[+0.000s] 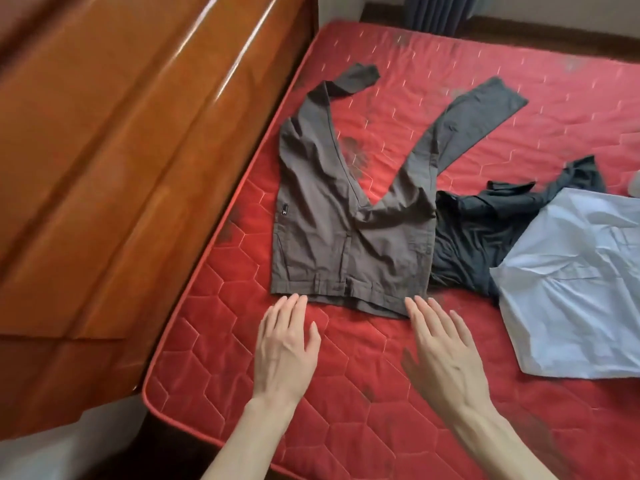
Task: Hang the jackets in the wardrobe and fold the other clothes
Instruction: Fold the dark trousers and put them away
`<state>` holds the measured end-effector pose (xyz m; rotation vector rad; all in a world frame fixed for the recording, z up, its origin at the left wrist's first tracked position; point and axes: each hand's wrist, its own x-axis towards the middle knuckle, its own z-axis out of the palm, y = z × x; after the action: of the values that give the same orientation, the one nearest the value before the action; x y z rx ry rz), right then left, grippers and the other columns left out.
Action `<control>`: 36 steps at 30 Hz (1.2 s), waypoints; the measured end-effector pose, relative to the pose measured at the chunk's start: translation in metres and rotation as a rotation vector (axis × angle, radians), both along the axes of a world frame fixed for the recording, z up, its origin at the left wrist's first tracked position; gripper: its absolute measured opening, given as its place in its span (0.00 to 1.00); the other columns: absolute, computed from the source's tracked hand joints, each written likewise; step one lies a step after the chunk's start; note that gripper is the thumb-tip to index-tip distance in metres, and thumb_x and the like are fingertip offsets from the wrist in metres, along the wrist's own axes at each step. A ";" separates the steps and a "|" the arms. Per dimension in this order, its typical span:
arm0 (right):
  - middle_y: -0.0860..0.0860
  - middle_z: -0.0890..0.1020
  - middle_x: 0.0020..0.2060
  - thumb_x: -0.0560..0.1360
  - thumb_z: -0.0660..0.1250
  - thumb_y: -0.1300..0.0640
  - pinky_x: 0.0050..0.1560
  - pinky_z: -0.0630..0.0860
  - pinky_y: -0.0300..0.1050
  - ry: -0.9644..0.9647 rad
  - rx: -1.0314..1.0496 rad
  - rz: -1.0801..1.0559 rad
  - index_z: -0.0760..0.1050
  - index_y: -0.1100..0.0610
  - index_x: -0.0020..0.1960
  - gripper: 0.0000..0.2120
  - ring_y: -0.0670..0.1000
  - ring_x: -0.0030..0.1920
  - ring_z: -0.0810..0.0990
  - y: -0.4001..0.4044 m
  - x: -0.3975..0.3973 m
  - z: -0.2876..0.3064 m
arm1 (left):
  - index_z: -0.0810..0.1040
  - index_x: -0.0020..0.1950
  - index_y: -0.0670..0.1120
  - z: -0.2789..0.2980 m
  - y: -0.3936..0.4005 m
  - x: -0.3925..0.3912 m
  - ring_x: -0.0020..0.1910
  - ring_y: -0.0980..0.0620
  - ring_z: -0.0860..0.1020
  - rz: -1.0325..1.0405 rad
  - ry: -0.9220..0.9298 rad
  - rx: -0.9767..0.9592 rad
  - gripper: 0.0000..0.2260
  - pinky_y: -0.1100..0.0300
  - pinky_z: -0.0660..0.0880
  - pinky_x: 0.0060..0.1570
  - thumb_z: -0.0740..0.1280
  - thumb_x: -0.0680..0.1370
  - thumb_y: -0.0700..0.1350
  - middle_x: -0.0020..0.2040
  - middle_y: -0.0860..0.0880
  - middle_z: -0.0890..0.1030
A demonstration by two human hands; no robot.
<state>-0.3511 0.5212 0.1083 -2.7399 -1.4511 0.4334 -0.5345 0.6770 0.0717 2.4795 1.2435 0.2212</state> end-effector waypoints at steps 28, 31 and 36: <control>0.53 0.75 0.56 0.78 0.54 0.65 0.52 0.72 0.52 -0.076 -0.271 0.011 0.68 0.56 0.64 0.16 0.59 0.56 0.75 0.047 0.084 -0.216 | 0.70 0.53 0.46 -0.178 0.130 0.027 0.48 0.41 0.73 -0.185 0.417 0.079 0.20 0.48 0.69 0.49 0.64 0.68 0.26 0.47 0.45 0.74; 0.51 0.76 0.52 0.75 0.62 0.66 0.50 0.71 0.51 -0.057 -0.259 0.051 0.68 0.54 0.58 0.14 0.58 0.53 0.75 0.031 0.094 -0.180 | 0.66 0.46 0.48 -0.145 0.115 0.020 0.40 0.43 0.69 -0.185 0.333 0.051 0.23 0.51 0.65 0.43 0.63 0.62 0.24 0.38 0.49 0.69; 0.53 0.77 0.42 0.74 0.67 0.70 0.41 0.73 0.55 -0.036 -0.156 0.000 0.68 0.56 0.51 0.13 0.59 0.44 0.76 0.006 0.113 -0.092 | 0.72 0.45 0.45 -0.068 0.093 0.017 0.41 0.42 0.71 -0.290 0.285 0.035 0.22 0.50 0.67 0.41 0.66 0.59 0.24 0.40 0.47 0.73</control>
<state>-0.2386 0.5271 0.0158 -2.8816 -1.4855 0.5221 -0.5175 0.7701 0.0033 2.7535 0.9655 -0.1932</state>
